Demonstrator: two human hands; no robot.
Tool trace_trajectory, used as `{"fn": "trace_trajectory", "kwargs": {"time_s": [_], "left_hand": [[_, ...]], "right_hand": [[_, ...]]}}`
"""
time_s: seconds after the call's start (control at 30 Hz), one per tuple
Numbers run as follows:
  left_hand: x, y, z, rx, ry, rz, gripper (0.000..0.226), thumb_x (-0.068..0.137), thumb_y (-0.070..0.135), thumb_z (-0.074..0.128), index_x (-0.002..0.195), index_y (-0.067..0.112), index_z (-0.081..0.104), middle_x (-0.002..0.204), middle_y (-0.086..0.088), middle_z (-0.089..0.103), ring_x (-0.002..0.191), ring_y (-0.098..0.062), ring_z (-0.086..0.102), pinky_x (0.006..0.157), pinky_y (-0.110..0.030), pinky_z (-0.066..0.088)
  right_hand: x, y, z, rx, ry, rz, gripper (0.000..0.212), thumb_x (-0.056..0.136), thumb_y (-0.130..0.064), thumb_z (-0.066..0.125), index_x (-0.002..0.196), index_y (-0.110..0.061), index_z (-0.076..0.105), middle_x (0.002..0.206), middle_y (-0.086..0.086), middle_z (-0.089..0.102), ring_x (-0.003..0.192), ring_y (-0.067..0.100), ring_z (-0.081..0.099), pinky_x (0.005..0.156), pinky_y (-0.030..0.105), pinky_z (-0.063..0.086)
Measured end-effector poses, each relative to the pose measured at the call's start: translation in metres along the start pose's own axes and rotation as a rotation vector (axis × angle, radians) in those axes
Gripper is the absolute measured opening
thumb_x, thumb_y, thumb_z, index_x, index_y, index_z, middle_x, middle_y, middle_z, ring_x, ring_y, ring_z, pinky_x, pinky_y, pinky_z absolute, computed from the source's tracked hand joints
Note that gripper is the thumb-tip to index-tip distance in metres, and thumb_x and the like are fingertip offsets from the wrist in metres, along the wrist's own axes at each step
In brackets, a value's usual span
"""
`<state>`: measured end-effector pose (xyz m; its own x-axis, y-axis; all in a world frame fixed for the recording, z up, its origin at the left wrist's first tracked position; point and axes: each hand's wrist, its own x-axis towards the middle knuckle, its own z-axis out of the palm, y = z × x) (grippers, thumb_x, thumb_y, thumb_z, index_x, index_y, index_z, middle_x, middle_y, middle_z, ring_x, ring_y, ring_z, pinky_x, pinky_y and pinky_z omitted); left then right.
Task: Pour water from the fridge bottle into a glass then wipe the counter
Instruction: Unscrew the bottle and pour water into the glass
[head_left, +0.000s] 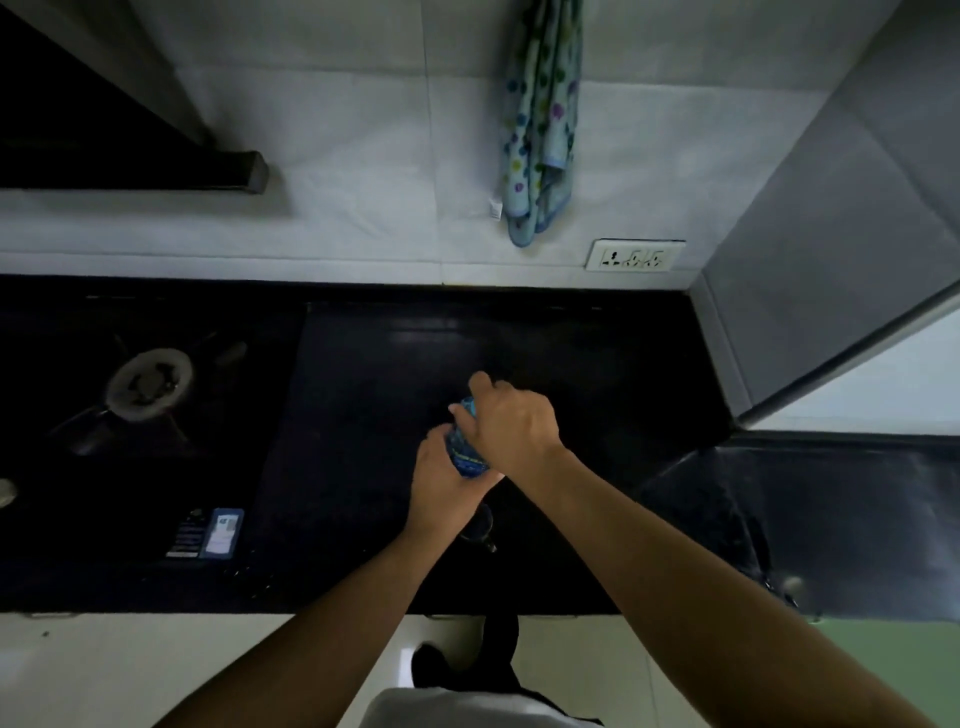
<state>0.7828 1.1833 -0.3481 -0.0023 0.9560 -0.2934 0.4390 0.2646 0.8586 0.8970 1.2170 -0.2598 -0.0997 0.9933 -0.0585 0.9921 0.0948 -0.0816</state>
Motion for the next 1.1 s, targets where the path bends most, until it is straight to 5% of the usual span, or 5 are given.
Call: {"fn": "trace_trajectory", "kwargs": {"time_s": [0.17,0.4,0.67,1.0,1.1], "left_hand": [[-0.003,0.012,-0.006,-0.059,0.047,0.074,0.067,0.063,0.018,0.092,0.114,0.032,0.051,0.116,0.003,0.061,0.102,-0.006,0.064,0.075,-0.008,0.05],[-0.022,0.06,-0.027,-0.15,0.219,0.297,0.092,0.059,0.031,0.096,0.13,0.04,0.038,0.127,0.004,0.058,0.12,-0.01,0.06,0.098,-0.03,0.053],[-0.04,0.115,-0.087,-0.095,0.046,0.353,0.079,0.057,0.024,0.097,0.115,0.045,0.048,0.108,0.021,0.066,0.101,0.01,0.063,0.08,-0.005,0.048],[-0.056,0.152,-0.165,-0.201,-0.394,0.474,0.091,0.056,0.006,0.095,0.135,0.022,0.053,0.126,-0.003,0.068,0.115,-0.019,0.067,0.094,-0.031,0.055],[-0.074,0.159,-0.158,-0.124,-0.2,0.458,0.077,0.054,0.015,0.099,0.116,0.037,0.059,0.11,0.014,0.072,0.1,-0.001,0.069,0.083,-0.019,0.053]], "right_hand": [[0.008,0.004,-0.013,0.12,0.054,0.011,0.036,0.102,-0.048,0.041,0.108,-0.015,0.053,0.08,0.005,0.068,0.07,0.025,0.068,0.055,0.031,0.038],[-0.002,-0.009,-0.108,0.403,0.223,0.091,0.038,0.089,-0.054,0.058,0.077,-0.021,0.045,0.064,-0.006,0.051,0.064,0.021,0.055,0.059,0.028,0.039],[-0.005,-0.015,-0.178,0.188,0.386,0.005,0.057,0.099,-0.057,0.042,0.058,-0.018,0.033,0.054,-0.001,0.046,0.061,0.029,0.052,0.06,0.03,0.03],[-0.032,-0.01,-0.224,0.574,0.508,-0.741,0.045,0.1,-0.025,0.051,0.059,-0.01,0.044,0.052,0.002,0.042,0.046,0.02,0.04,0.048,0.032,0.028],[-0.029,-0.009,-0.228,0.423,0.522,-0.471,0.043,0.1,-0.038,0.043,0.062,-0.018,0.043,0.056,0.005,0.05,0.051,0.027,0.05,0.052,0.032,0.035]]}}
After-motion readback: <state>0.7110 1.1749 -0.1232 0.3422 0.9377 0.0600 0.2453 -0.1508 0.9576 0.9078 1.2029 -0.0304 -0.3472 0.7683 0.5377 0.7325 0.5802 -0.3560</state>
